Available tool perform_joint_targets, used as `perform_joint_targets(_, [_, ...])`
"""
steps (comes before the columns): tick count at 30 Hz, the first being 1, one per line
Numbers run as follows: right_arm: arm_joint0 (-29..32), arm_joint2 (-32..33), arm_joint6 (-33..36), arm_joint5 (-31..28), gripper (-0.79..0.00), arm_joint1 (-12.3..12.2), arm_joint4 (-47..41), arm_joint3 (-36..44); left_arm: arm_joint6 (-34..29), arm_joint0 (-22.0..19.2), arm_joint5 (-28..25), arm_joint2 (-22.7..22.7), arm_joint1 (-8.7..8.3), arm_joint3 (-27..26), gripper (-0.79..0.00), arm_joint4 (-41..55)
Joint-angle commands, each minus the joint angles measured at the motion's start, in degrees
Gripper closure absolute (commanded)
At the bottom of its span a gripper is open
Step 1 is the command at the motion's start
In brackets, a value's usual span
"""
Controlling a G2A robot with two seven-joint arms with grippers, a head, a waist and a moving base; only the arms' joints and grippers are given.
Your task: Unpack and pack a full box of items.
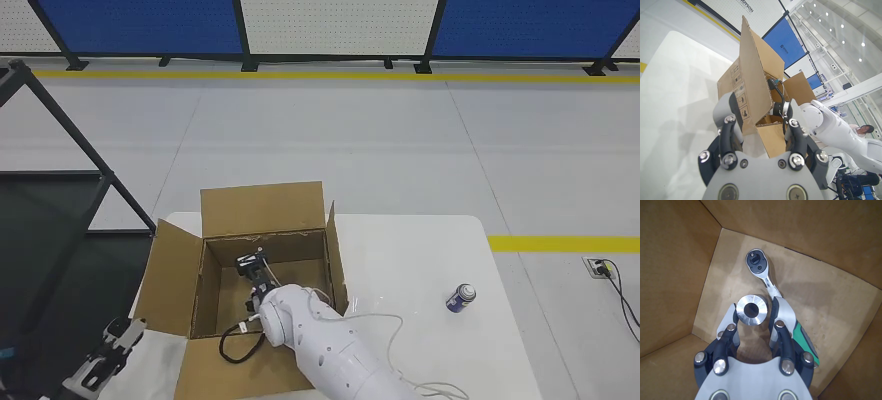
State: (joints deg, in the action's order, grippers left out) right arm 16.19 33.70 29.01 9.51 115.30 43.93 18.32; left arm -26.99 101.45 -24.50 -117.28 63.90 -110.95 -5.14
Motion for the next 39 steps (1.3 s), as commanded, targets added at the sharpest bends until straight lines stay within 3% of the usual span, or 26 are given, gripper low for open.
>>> perform_joint_targets(1, [-0.04, 0.08, -0.33, -0.06, 0.0, -0.02, -0.08, 0.0, 0.05, -0.01, 0.01, -0.07, -0.01, 0.19, -0.132, 0.03])
perform_joint_targets(11, [-0.99, 1.82, -4.45, -2.09, 0.0, -0.63, -0.82, 2.47, -0.02, -0.17, -0.21, 0.23, -0.08, 0.74, -0.132, -0.67])
perform_joint_targets(17, [-0.61, 3.64, -6.52, -1.53, 0.0, -2.41, 1.84, 9.41, -0.66, -0.69, -0.31, 1.18, -0.16, 1.07, -0.139, -1.38])
perform_joint_targets(21, [2.59, 5.22, -3.91, 1.63, 0.0, -5.01, 6.97, 21.28, -1.22, -1.01, -0.54, 2.37, -0.2, 1.02, -0.151, -2.18])
perform_joint_targets(26, [12.33, 9.64, 5.71, 4.92, 0.0, -10.25, 18.52, 44.54, -1.08, -0.93, -0.85, 3.12, -0.2, 0.34, -0.163, -2.18])
perform_joint_targets(31, [24.37, 16.08, 13.7, 1.02, 0.0, -14.57, 27.79, 66.1, -1.12, -0.8, -1.16, 2.98, -0.25, 0.37, -0.169, -1.82])
perform_joint_targets(39, [37.75, 23.0, 10.73, 4.52, 0.0, -16.97, 36.64, 88.27, -1.41, -0.87, -1.23, 1.98, -0.39, 1.37, -0.188, -0.42])
